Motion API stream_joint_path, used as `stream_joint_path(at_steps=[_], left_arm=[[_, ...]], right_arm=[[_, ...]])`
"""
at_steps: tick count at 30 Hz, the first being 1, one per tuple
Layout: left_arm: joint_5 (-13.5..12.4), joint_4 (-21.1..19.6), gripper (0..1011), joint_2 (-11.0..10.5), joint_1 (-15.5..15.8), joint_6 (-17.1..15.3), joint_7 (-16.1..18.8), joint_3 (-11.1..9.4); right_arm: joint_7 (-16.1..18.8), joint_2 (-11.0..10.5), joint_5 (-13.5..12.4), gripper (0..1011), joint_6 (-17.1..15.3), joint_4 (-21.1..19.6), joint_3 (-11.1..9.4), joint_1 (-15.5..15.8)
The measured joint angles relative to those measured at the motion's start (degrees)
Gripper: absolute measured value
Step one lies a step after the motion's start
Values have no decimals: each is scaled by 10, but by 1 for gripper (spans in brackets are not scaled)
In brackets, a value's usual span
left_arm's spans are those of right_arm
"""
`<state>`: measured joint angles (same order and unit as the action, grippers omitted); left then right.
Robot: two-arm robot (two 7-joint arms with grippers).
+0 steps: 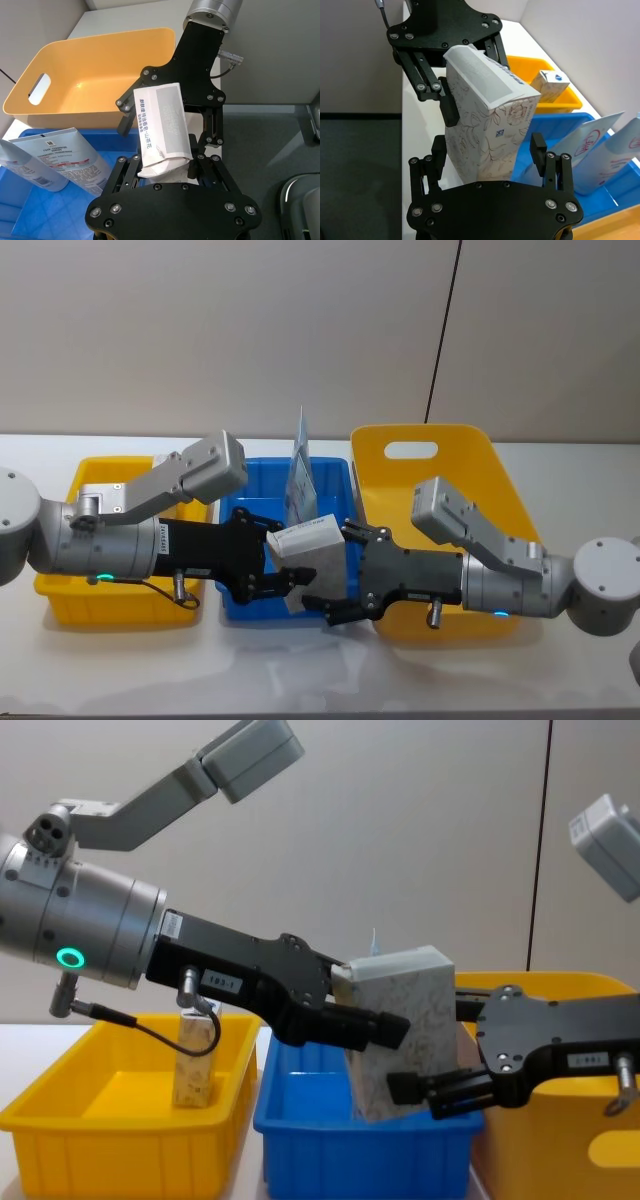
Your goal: Bimanual collaborative sorting of washing and personal care products
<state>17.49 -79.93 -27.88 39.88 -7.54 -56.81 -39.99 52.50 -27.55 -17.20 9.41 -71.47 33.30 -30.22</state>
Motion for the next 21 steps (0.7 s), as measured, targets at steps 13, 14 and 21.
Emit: stream_joint_path(at_steps=[13,14,21], left_arm=[[0,0,390,0,0,0,0,0],[0,0,390,0,0,0,0,0],[0,0,390,0,0,0,-1,0]], right_arm=[[28,-1,-10,942,-26,9,16,-19],[29,-1,-10,915,-28,10,17,-20],[34,-2,-13,724,-34,11,21,-24]])
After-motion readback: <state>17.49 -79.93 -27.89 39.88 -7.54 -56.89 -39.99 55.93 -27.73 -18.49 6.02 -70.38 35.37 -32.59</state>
